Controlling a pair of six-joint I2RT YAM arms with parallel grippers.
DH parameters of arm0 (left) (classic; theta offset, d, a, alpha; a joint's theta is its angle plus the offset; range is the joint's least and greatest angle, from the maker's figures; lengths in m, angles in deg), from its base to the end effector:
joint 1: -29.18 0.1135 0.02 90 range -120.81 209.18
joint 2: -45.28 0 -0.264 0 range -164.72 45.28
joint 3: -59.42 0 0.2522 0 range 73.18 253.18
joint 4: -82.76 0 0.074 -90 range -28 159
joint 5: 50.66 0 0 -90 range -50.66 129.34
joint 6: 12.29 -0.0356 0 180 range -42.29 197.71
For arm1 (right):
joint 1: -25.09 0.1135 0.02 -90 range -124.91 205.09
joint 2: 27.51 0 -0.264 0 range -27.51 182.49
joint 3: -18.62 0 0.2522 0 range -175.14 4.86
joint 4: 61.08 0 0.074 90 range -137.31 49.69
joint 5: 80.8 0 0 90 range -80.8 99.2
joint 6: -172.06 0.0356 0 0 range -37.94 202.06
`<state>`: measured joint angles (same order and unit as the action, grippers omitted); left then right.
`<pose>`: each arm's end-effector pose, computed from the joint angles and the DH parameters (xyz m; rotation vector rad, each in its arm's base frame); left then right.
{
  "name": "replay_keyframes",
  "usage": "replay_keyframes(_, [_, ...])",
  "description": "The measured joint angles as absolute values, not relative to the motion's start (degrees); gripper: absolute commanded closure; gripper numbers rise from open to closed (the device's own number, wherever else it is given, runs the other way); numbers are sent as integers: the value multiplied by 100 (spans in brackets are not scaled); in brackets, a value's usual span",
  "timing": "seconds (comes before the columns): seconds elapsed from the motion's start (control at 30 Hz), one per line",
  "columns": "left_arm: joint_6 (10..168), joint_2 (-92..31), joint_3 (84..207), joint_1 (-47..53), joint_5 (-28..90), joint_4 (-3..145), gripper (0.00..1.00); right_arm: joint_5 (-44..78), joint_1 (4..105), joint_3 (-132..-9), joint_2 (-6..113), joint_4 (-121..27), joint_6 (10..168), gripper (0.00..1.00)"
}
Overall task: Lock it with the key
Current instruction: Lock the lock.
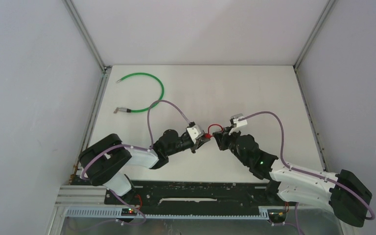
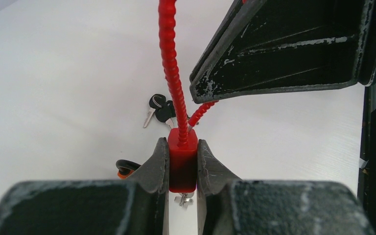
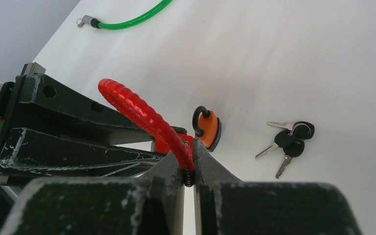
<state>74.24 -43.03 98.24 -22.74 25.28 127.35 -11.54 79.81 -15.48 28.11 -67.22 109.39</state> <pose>0.1685 -0.2290 0.1764 0.9676 1.4263 -0.8376 0.1310 0.1633 0.2104 -0.1880 1.8653 0.6725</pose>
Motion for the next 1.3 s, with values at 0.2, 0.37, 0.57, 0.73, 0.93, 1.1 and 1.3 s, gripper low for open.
replay_keyframes(0.2, [7435, -4369, 9824, -2252, 2528, 12693, 100, -778, 7706, -1633, 3073, -6794, 10834, 100])
replay_keyframes(0.37, [7479, -4399, 9824, -2250, 2460, 12650, 100, -550, 7514, -1751, 3307, -6826, 10742, 100])
replay_keyframes(0.57, [7663, -4399, 9824, -2400, 1761, 12811, 100, -432, 7330, -1875, 3545, -7036, 10683, 100])
replay_keyframes(0.73, [7820, -4401, 9826, -2532, 1354, 13019, 100, -196, 7310, -1919, 3738, -7052, 10683, 100])
replay_keyframes(0.93, [7920, -4399, 9824, -2560, 1242, 13102, 100, -45, 7310, -1932, 3475, -6761, 10683, 84])
replay_keyframes(1.1, [7907, -4386, 9826, -2628, 1194, 13620, 100, 95, 7334, -1930, 2712, -6103, 10725, 68])
replay_keyframes(1.3, [7901, -4314, 9843, -2695, 1157, 14223, 100, 119, 7402, -1928, 1676, -5395, 10893, 60])
